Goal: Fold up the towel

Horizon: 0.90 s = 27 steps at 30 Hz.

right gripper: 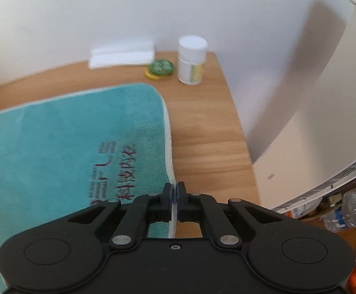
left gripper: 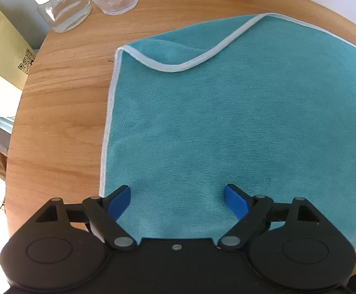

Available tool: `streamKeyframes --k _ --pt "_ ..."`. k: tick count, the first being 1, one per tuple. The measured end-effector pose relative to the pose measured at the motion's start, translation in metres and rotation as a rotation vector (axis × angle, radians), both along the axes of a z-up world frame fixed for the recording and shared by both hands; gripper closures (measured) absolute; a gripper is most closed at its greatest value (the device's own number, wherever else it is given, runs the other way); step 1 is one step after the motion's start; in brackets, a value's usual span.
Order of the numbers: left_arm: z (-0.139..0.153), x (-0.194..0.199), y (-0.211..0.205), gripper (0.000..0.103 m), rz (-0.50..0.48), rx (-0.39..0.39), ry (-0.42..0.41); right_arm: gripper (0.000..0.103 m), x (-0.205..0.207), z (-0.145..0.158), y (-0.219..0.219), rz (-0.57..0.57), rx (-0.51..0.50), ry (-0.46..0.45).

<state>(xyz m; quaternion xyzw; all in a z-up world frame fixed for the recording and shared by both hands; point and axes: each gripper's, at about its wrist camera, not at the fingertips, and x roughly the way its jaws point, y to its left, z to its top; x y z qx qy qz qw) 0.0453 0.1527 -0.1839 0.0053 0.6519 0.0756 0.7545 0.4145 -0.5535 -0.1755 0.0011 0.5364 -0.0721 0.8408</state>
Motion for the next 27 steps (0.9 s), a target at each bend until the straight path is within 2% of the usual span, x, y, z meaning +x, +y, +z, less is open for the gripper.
streamKeyframes --k 1,4,6,10,13,16,20,27 --pt "0.0 0.0 -0.002 0.016 -0.003 0.006 0.003 0.1 0.0 -0.004 -0.003 0.011 -0.031 0.018" --pt "0.002 0.002 -0.011 0.016 -0.024 0.028 0.011 0.093 -0.008 -0.002 -0.012 -0.009 -0.148 -0.003" --pt "0.002 0.003 -0.013 0.016 -0.032 0.035 0.014 0.093 -0.016 0.009 -0.017 -0.025 -0.071 -0.012" --pt "0.002 0.003 -0.015 0.016 -0.026 0.031 0.005 0.091 -0.027 0.019 0.01 0.066 -0.027 -0.025" --pt "0.001 0.001 -0.01 0.014 -0.002 0.013 0.002 0.091 -0.029 0.008 0.032 0.091 -0.006 -0.039" --pt "0.002 -0.003 -0.009 0.014 0.012 -0.001 -0.003 0.091 -0.025 -0.009 0.04 0.069 0.032 -0.003" --pt "0.004 -0.008 -0.01 0.014 0.018 -0.001 -0.006 0.091 -0.021 -0.015 0.039 0.063 0.024 -0.007" --pt "0.004 -0.021 -0.007 0.012 0.046 -0.026 -0.021 0.089 -0.017 -0.016 0.037 0.053 -0.028 0.055"
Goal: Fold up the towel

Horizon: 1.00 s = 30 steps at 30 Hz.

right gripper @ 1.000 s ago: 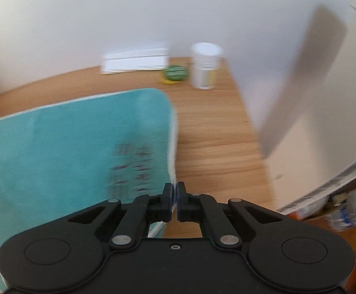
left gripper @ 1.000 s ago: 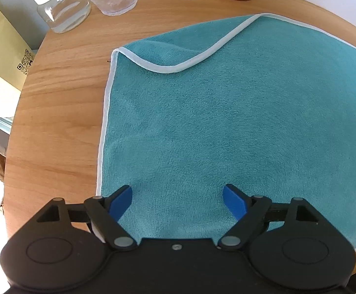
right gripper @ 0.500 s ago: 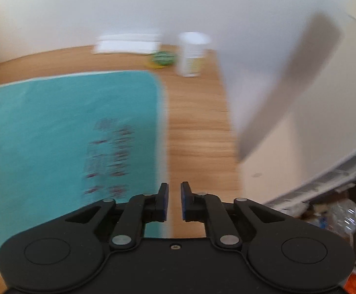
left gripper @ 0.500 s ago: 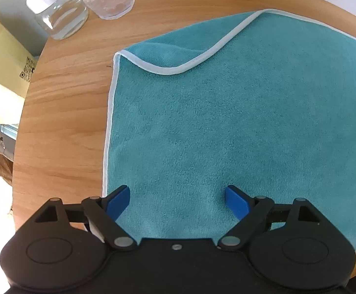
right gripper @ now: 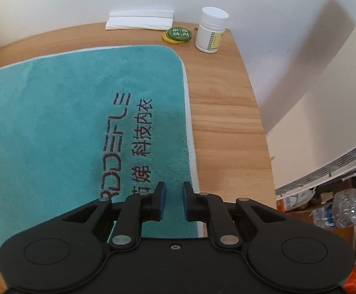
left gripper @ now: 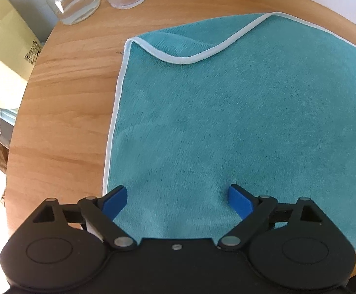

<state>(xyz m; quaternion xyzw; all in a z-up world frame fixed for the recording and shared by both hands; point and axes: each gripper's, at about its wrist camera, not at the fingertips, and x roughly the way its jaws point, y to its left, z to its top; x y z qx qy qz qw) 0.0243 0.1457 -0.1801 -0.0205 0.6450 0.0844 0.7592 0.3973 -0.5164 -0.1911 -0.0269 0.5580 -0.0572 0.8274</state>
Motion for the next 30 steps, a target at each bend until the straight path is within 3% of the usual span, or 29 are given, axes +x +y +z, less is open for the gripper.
streamKeyframes --k 2,5,9,15,21,26,30 --pt "0.0 -0.004 0.003 0.012 0.008 -0.012 -0.009 0.089 0.006 0.001 0.006 0.005 -0.032 0.022" --pt "0.0 -0.012 0.004 0.012 0.006 -0.021 -0.024 0.083 0.013 0.017 0.032 0.081 -0.096 -0.025" --pt "0.006 -0.019 0.009 0.017 0.047 -0.03 -0.031 0.083 0.036 0.037 0.099 0.249 0.032 -0.077" --pt "0.026 -0.011 0.027 0.017 0.126 -0.097 -0.113 0.08 0.063 0.029 0.207 0.488 0.059 -0.071" --pt "0.035 0.027 0.041 0.017 0.136 -0.075 -0.174 0.079 0.056 0.013 0.259 0.546 0.074 -0.025" --pt "0.029 0.055 0.048 0.017 0.105 -0.127 -0.192 0.075 0.042 0.01 0.272 0.512 0.064 0.003" --pt "0.016 0.071 0.06 0.029 0.126 -0.209 -0.165 0.072 0.035 0.005 0.263 0.46 0.059 0.034"
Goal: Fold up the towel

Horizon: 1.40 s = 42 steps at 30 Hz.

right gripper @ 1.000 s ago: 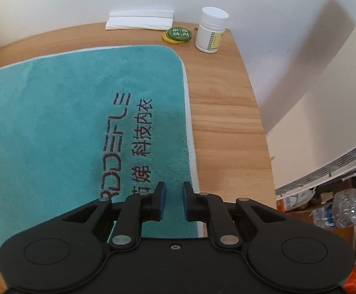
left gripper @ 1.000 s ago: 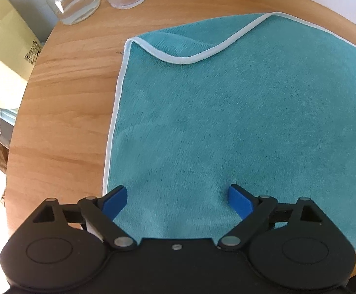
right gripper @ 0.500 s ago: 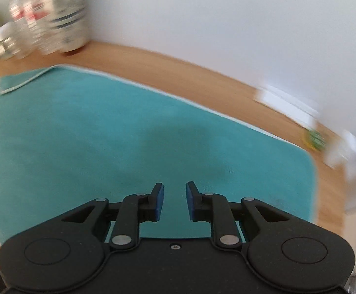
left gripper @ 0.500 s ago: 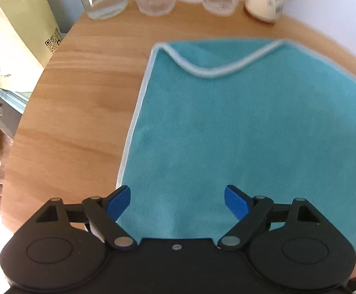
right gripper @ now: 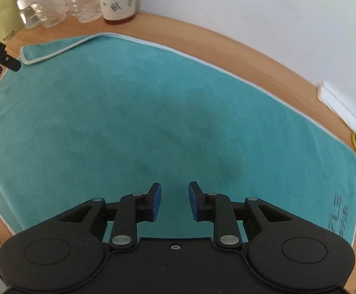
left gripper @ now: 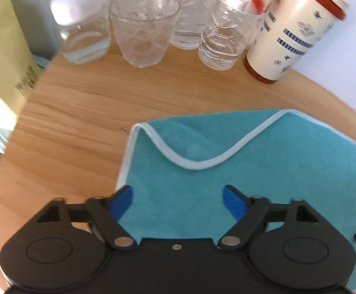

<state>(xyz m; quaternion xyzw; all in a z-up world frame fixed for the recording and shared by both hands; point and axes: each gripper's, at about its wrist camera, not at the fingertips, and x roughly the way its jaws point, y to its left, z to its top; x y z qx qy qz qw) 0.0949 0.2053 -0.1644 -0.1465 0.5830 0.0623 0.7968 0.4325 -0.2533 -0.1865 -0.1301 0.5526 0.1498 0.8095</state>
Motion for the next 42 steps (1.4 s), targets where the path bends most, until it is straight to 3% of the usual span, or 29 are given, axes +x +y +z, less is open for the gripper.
streamKeyframes --k 4,6,7,16,23,29,31,35,42 --pt "-0.008 0.011 0.007 0.03 -0.016 -0.018 0.0 0.069 -0.008 -0.007 -0.016 -0.076 -0.005 0.032" --pt "-0.007 0.016 0.01 0.047 -0.01 -0.041 -0.009 0.066 -0.011 -0.007 -0.024 -0.106 0.006 0.033" --pt "-0.007 0.018 0.011 0.048 -0.004 -0.051 -0.007 0.064 -0.013 -0.008 -0.027 -0.12 0.006 0.033" --pt "-0.002 0.031 0.019 0.05 0.042 -0.101 -0.02 0.064 -0.02 -0.007 -0.027 -0.129 -0.004 0.02" --pt "-0.009 0.041 0.013 0.087 0.067 -0.092 -0.009 0.063 -0.021 -0.007 -0.031 -0.134 0.007 0.016" --pt "-0.009 0.043 0.016 0.089 0.094 -0.087 -0.005 0.062 -0.02 -0.007 -0.035 -0.135 0.018 0.018" --pt "-0.006 0.04 0.02 0.085 0.11 -0.086 0.016 0.061 -0.02 -0.007 -0.035 -0.133 0.019 0.019" --pt "-0.003 0.029 0.031 0.069 0.138 -0.097 0.023 0.057 -0.02 -0.007 -0.036 -0.135 0.021 0.015" --pt "-0.012 0.037 0.026 0.07 0.151 -0.109 0.02 0.052 -0.021 -0.008 -0.038 -0.137 0.012 0.013"
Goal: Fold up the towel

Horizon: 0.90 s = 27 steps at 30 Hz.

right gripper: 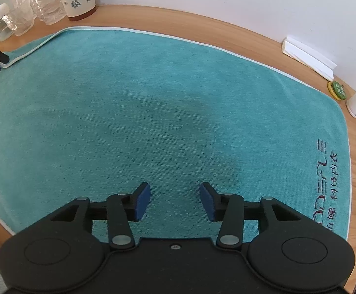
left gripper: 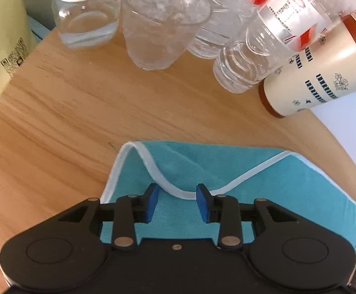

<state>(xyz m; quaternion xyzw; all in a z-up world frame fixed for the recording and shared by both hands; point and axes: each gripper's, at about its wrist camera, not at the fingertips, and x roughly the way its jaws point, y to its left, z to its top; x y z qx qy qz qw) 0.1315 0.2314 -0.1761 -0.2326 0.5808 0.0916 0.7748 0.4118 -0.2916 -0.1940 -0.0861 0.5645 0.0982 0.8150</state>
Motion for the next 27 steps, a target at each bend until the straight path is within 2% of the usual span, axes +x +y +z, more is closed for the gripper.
streamKeyframes --k 3,8,14,17,22,27 --pt "0.002 0.009 -0.005 0.07 -0.016 0.012 -0.01 0.052 -0.001 0.0 0.0 0.003 -0.006 -0.005" --pt "0.006 0.026 0.003 0.07 0.018 0.023 -0.053 0.051 -0.002 0.0 -0.002 -0.006 0.001 -0.004" --pt "0.023 0.042 0.01 0.069 -0.004 0.119 -0.108 0.051 -0.001 0.0 0.001 0.016 -0.023 -0.009" --pt "0.032 0.041 0.012 0.065 -0.022 0.176 -0.126 0.05 0.0 0.0 -0.001 0.015 -0.017 -0.004" --pt "0.031 0.021 0.001 0.064 -0.11 0.209 -0.111 0.05 0.0 0.0 -0.006 -0.014 -0.012 -0.008" --pt "0.012 -0.004 -0.021 0.064 -0.221 0.223 -0.073 0.05 -0.006 0.001 -0.016 -0.068 -0.046 -0.044"
